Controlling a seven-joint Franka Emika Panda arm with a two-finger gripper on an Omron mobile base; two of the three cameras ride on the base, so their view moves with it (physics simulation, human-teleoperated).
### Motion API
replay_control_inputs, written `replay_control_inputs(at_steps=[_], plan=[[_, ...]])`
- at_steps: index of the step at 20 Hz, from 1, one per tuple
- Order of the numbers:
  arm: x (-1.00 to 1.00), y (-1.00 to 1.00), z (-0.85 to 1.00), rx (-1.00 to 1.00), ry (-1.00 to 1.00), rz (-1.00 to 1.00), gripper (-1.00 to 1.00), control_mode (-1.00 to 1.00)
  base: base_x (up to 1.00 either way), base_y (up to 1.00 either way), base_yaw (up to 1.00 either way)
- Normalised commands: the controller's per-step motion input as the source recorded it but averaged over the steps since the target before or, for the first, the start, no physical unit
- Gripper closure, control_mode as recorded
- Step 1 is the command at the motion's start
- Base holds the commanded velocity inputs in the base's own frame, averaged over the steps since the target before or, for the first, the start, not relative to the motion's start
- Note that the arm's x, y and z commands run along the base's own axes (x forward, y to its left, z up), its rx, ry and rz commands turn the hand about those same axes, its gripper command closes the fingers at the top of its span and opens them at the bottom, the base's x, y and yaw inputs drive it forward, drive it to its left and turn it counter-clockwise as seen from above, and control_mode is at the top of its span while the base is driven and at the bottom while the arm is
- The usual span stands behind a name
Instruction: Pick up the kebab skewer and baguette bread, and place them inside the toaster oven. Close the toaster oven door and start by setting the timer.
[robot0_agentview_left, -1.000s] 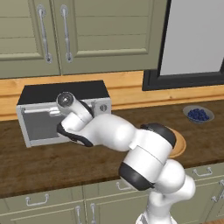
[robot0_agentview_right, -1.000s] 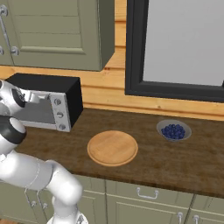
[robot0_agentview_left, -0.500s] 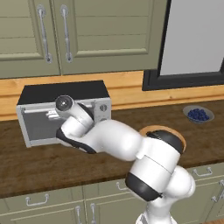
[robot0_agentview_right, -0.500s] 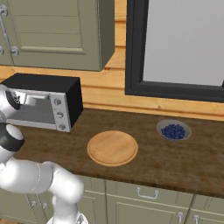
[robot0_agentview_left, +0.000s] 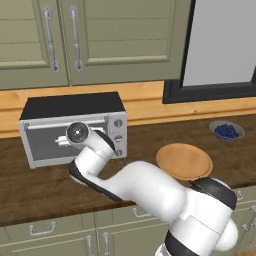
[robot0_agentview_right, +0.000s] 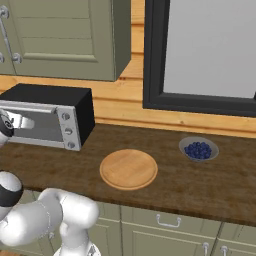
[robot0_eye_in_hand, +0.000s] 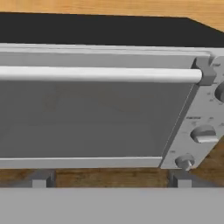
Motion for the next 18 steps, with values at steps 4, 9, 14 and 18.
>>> replay_control_inputs(at_steps=[4, 9, 14, 18], plan=[[-0.5, -0.58, 0.0, 0.0, -0.03, 0.0, -1.0, -1.0, 0.0, 0.0, 0.0], [-0.5, -0.57, 0.0, -0.29, 0.02, 0.29, -1.0, -1.0, 0.0, 0.0, 0.0], [-0.18, -0.47, 0.0, -0.57, 0.26, 0.58, -1.0, -1.0, 0.0, 0.0, 0.0], [0.0, -0.15, -0.01, -0.69, 0.5, 0.61, -1.0, -1.0, 0.0, 0.0, 0.0]])
